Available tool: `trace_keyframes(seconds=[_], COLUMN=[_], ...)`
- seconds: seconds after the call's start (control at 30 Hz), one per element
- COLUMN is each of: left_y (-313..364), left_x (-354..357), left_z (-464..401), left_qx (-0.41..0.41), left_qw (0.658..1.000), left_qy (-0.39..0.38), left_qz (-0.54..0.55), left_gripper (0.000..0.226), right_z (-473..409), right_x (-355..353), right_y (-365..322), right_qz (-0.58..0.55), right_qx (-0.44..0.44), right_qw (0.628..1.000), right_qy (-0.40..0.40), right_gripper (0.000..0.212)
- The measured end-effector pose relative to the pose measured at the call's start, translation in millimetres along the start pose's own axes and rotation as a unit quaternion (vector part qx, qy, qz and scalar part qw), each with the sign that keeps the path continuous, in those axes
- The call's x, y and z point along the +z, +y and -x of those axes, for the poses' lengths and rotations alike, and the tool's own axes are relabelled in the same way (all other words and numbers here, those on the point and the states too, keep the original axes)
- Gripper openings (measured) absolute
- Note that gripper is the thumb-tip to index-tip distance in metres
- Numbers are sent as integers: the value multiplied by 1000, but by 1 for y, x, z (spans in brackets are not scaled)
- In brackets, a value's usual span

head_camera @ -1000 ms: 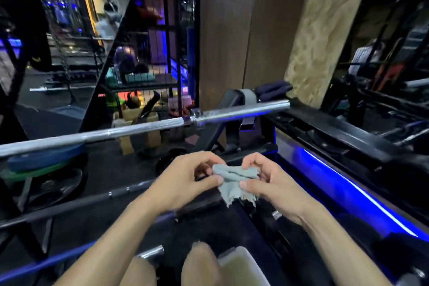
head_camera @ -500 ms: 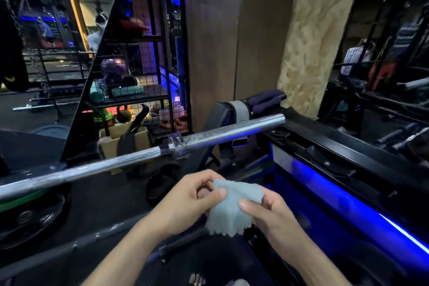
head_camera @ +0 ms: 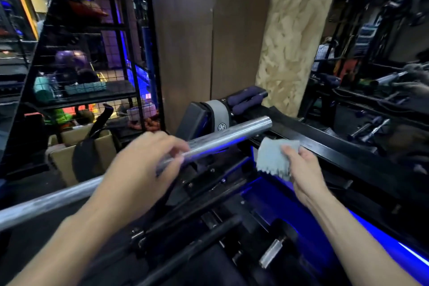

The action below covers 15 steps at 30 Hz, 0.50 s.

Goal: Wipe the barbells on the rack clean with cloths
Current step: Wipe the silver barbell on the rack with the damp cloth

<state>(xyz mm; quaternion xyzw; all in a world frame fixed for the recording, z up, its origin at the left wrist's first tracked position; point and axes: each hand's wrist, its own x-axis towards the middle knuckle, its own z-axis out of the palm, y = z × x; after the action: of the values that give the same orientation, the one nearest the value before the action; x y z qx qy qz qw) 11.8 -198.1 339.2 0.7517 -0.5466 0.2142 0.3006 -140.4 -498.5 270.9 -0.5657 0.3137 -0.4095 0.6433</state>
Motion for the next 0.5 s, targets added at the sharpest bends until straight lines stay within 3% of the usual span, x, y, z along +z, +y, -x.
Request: trace_keyframes(seconds=[0.13, 0.27, 0.5], left_y=[-23, -40, -50], left_x=[-10, -13, -3], left_z=[-13, -18, -10], left_qx=[-25, -62, -105], left_qw=[998, 997, 993], left_qy=[-2, -3, 13], left_qz=[-61, -45, 56], left_gripper=[31, 29, 10], right_z=[-72, -122, -140], right_x=[11, 23, 32], right_y=[-33, -51, -63], right_qz=[99, 215, 295], right_qx=[-118, -149, -141], right_qw=[983, 958, 938], right_qy=[102, 117, 117], right_gripper=[23, 41, 24])
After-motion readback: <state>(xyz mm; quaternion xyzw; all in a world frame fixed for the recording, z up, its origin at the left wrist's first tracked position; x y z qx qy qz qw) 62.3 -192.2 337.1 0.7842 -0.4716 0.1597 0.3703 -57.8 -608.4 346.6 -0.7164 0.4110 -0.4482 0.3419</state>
